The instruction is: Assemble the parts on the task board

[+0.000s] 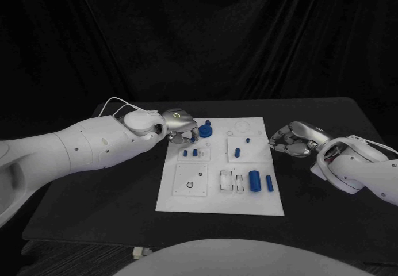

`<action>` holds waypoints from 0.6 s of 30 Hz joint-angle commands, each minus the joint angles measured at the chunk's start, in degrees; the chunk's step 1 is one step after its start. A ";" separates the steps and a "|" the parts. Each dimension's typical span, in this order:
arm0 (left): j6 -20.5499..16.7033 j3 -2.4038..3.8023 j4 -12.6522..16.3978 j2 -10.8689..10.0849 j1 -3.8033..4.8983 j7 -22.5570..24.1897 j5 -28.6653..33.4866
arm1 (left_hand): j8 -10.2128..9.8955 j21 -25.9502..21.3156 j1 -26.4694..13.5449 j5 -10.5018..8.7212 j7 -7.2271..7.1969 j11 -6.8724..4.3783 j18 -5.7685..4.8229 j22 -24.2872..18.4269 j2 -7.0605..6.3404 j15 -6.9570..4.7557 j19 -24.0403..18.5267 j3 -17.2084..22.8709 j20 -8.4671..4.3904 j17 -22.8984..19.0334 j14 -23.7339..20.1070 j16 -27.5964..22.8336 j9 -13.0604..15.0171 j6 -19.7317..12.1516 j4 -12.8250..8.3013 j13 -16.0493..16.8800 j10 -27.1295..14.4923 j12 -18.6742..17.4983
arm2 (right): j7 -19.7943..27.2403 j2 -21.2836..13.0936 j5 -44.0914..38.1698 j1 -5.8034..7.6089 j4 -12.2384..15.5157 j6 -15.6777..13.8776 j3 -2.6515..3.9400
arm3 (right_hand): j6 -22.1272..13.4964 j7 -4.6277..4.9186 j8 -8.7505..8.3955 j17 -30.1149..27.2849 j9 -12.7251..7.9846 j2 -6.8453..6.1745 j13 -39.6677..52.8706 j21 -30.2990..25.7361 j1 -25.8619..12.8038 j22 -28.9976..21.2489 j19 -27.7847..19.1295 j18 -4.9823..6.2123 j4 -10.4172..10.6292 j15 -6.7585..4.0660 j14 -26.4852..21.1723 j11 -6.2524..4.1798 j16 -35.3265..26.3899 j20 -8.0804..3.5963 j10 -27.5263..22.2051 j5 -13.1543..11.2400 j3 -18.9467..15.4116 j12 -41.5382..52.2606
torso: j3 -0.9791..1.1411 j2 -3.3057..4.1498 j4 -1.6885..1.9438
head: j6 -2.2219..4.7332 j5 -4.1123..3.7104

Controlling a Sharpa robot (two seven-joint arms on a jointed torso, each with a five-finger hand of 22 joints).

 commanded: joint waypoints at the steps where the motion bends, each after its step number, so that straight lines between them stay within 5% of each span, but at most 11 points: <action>1: 0.51 0.04 0.22 0.11 -0.15 -0.01 -0.02 | -0.34 -0.24 -0.55 -0.25 -0.13 -0.20 0.14 7.68 -0.18 -0.05 -0.37 0.09 -0.15 -0.06 -0.25 -0.25 -0.05 -0.11 0.33 -0.08 -0.14 -0.31 | -0.96 0.14 -0.03 -0.16 -0.01 0.50 0.03 | -0.27 -0.13 -0.30 -0.05 0.07 0.12 15.09 -0.35 0.56 12.12 1.85 0.42 -0.13 0.19 2.95 0.41 -0.38 0.44 6.10 0.20 0.28 0.20 | 0.02 0.01 0.01 | -0.01 0.08; 18: 1.36 0.04 -1.09 0.82 -0.70 -0.27 -0.03 | -0.39 -0.60 -0.32 -0.16 -0.12 -0.21 0.19 7.60 -0.16 -0.08 -0.55 0.19 -0.14 -0.34 -0.47 -0.43 -0.08 -0.11 0.25 -0.11 -0.06 -0.39 | -1.06 0.09 -0.03 -0.19 0.02 0.59 0.03 | -0.27 -0.13 -0.30 -0.05 0.07 0.12 15.09 -0.35 0.56 12.12 1.85 0.42 -0.13 0.19 2.95 0.41 -0.38 0.44 6.10 0.20 0.28 0.20 | 0.02 0.01 0.00 | -0.01 0.01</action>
